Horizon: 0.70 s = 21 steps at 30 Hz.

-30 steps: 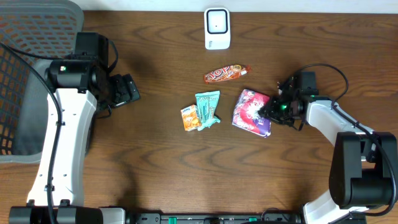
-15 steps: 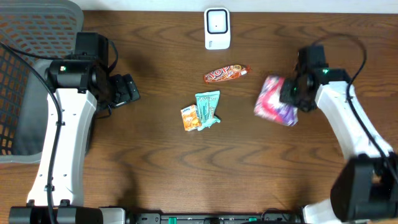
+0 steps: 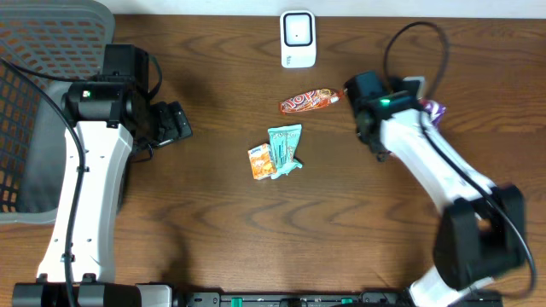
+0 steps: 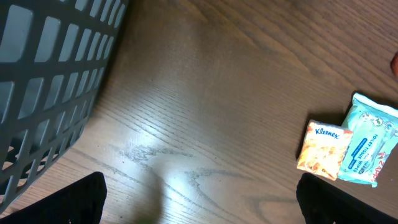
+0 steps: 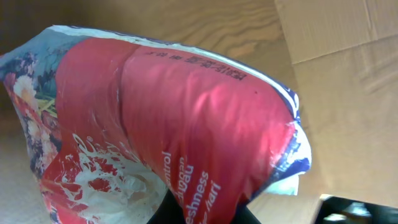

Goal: Scan the item barcode
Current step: 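Flip the held pack over and set it down on the table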

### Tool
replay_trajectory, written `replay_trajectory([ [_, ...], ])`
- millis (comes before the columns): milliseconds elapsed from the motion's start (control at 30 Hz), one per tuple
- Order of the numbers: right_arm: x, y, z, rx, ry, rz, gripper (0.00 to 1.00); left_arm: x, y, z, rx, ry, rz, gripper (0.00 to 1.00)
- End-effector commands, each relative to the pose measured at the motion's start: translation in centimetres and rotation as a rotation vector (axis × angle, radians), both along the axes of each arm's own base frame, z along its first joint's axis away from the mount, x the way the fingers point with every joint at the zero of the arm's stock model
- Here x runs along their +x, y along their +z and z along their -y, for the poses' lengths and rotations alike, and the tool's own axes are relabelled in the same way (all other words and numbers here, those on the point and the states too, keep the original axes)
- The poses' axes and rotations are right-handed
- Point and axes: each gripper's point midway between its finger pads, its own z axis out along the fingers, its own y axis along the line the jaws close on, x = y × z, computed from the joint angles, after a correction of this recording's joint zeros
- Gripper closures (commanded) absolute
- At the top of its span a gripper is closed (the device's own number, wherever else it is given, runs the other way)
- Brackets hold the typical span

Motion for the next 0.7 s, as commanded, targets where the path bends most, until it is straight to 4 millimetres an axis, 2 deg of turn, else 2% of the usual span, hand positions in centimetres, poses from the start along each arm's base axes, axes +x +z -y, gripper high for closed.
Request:
replay_trajectory([
  [0, 0.0, -1.3, -1.5, -0.098, 0.047, -0.031, 0.9, -0.2, -0.4, -0.4, 0.017, 0.003, -0.018, 0.02],
  [67, -0.2, -2.8, -3.3, -0.082, 0.09, -0.072, 0.6, -0.2, -0.4, -0.4, 0.017, 0.003, -0.018, 0.02],
  [100, -0.3, -3.3, -4.2, -0.062, 0.108, -0.082, 0.53, -0.2, -0.4, -0.4, 0.017, 0.003, -0.018, 0.02],
  [167, -0.3, -4.0, -6.4, 0.018, 0.142, -0.086, 0.47, -0.2, -0.4, -0.4, 0.017, 0.003, -0.018, 0.02],
  [300, 0.7, -3.4, -11.0, 0.258, 0.197, -0.091, 0.38, -0.2, -0.4, -0.4, 0.017, 0.003, -0.018, 0.02],
  [433, 2.3, -0.4, -15.3, 0.531, 0.309, -0.112, 0.23, -0.2, -0.4, -0.4, 0.017, 0.003, -0.018, 0.02],
  [533, 2.9, 2.7, -17.6, 0.727, 0.405, -0.122, 0.02, -0.2, -0.4, -0.4, 0.017, 0.003, -0.018, 0.02],
  [600, 2.6, 5.1, -18.5, 0.828, 0.511, -0.163, 0.01, -0.2, -0.4, -0.4, 0.017, 0.003, -0.018, 0.02],
  [667, 1.8, 7.3, -17.7, 0.845, 0.572, -0.203, 0.01, -0.2, -0.4, -0.4, 0.017, 0.003, -0.018, 0.02],
])
